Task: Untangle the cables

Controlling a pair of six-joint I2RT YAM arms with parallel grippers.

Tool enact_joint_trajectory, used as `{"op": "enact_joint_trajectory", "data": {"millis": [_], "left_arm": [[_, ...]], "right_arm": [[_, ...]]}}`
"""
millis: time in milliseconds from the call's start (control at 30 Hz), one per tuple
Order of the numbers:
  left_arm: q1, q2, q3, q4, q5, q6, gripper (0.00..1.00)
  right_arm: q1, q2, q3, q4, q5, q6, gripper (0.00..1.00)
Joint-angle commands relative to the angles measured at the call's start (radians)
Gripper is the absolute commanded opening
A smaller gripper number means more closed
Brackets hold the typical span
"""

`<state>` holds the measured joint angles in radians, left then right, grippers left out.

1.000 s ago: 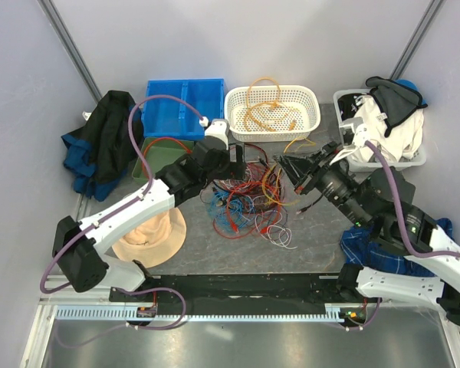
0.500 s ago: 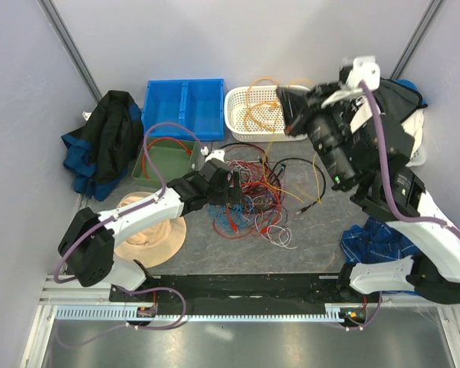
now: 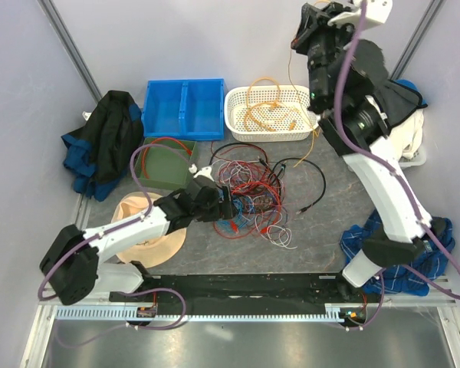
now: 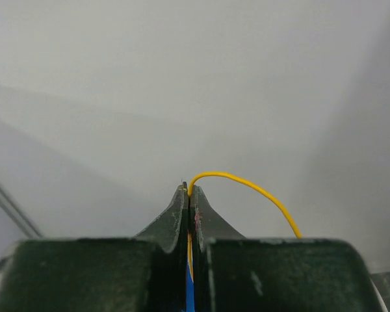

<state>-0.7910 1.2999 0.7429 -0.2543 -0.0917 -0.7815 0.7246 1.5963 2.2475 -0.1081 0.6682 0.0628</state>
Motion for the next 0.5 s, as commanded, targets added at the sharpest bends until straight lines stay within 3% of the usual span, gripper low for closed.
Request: {"op": "enact_joint_trajectory", "data": {"millis": [0,133,467], "left_arm": [[0.004,-0.106,-0.059,0.064,0.04,-0.059,0.95],[0.004,-0.204,-0.121,0.073,0.056,-0.073,0.94],[0.004,-0.264,-0.166,0.092,0.056,-0.047,0.93]], "right_arm": [[-0.167,0.117,0.038,-0.018,-0.113,0.204,0.0],[-0.26,0.27,0.13,-0.015,-0.208,0.293,0.0],[-0.363,0.497,0.204,0.205,-0.303,0.37,0.0]]}}
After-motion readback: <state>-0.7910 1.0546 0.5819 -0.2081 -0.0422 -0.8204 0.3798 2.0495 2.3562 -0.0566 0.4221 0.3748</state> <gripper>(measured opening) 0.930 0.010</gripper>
